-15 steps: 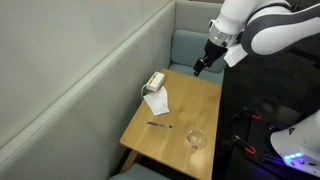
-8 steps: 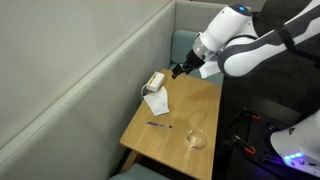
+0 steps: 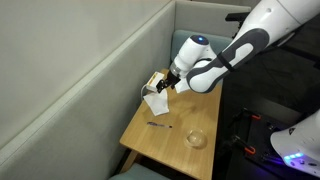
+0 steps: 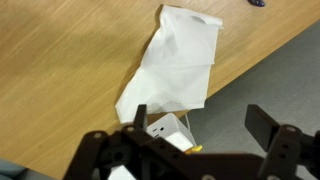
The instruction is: Wipe the table with the napkin
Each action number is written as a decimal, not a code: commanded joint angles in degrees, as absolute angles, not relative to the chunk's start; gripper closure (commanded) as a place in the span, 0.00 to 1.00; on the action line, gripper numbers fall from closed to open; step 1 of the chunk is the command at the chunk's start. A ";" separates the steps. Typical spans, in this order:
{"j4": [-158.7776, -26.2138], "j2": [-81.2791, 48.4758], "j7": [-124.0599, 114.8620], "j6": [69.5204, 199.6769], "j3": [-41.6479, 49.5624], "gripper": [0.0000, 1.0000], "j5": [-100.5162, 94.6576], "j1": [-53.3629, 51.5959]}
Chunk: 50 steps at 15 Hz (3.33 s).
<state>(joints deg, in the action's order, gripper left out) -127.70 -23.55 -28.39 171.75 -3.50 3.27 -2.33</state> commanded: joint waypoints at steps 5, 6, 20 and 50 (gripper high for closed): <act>-113.28 -35.72 -32.52 159.86 6.97 0.00 4.73 -14.74; -111.96 -36.78 -32.81 158.35 7.10 0.00 4.67 -15.06; -102.97 -45.38 -33.61 151.89 7.66 0.59 4.94 -14.60; -127.46 -37.10 -34.54 166.67 17.64 1.00 10.30 -0.11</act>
